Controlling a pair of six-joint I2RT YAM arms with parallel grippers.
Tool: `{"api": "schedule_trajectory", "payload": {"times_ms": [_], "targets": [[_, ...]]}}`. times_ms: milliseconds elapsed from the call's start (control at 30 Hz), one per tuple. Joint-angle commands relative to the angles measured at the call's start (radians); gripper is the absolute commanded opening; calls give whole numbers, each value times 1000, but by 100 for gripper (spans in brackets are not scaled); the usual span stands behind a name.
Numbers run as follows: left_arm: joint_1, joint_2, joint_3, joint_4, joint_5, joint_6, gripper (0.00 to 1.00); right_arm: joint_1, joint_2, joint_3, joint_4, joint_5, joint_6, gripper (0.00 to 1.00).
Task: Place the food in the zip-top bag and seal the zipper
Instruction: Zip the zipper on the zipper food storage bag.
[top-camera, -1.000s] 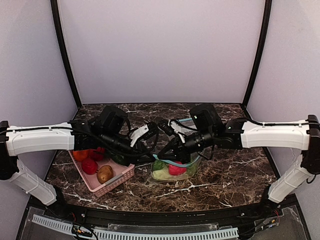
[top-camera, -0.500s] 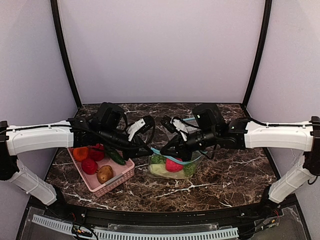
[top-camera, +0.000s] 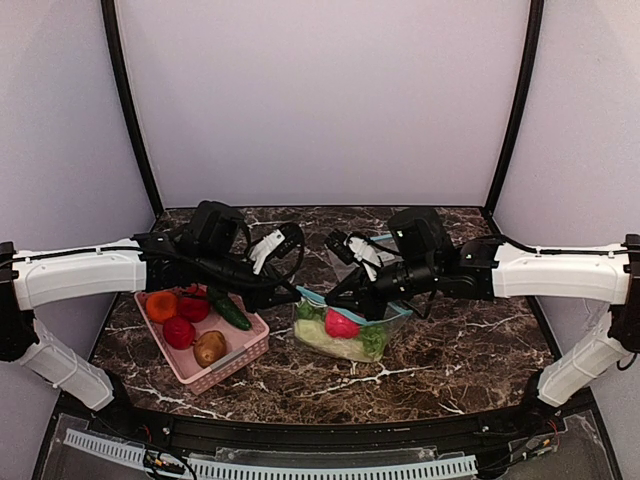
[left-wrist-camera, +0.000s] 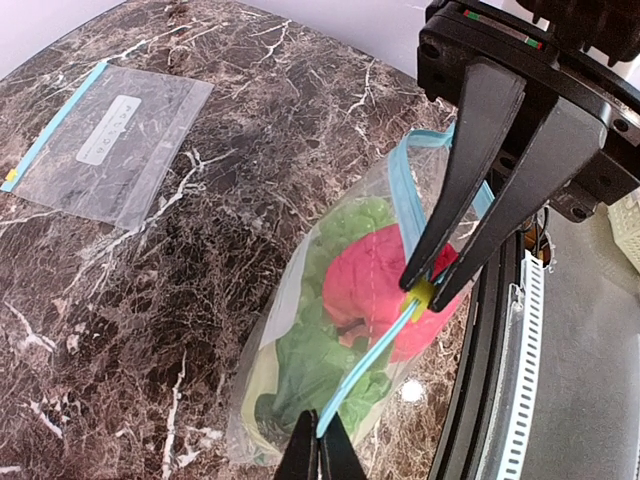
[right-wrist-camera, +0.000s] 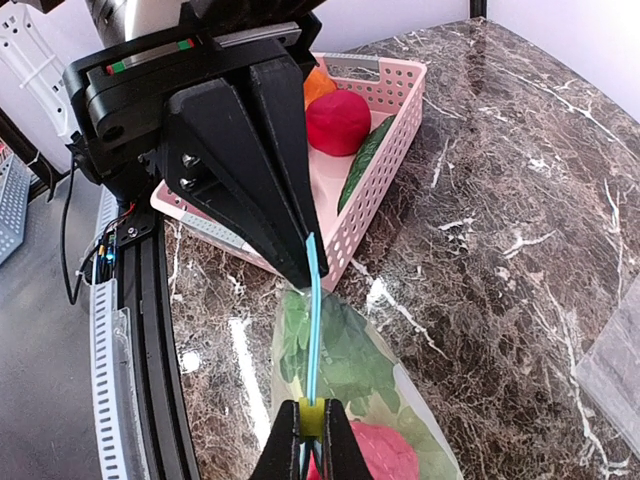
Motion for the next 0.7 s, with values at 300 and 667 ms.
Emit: {"api": "schedule_trajectory", "payload": {"times_ms": [300, 667], "targets": [[49, -16, 9, -46, -142, -29, 1, -7, -39, -12, -73, 54, 15, 0], [65, -10, 10, -52, -179, -42, 1, -8, -44, -14, -93, 88, 27, 0]]}}
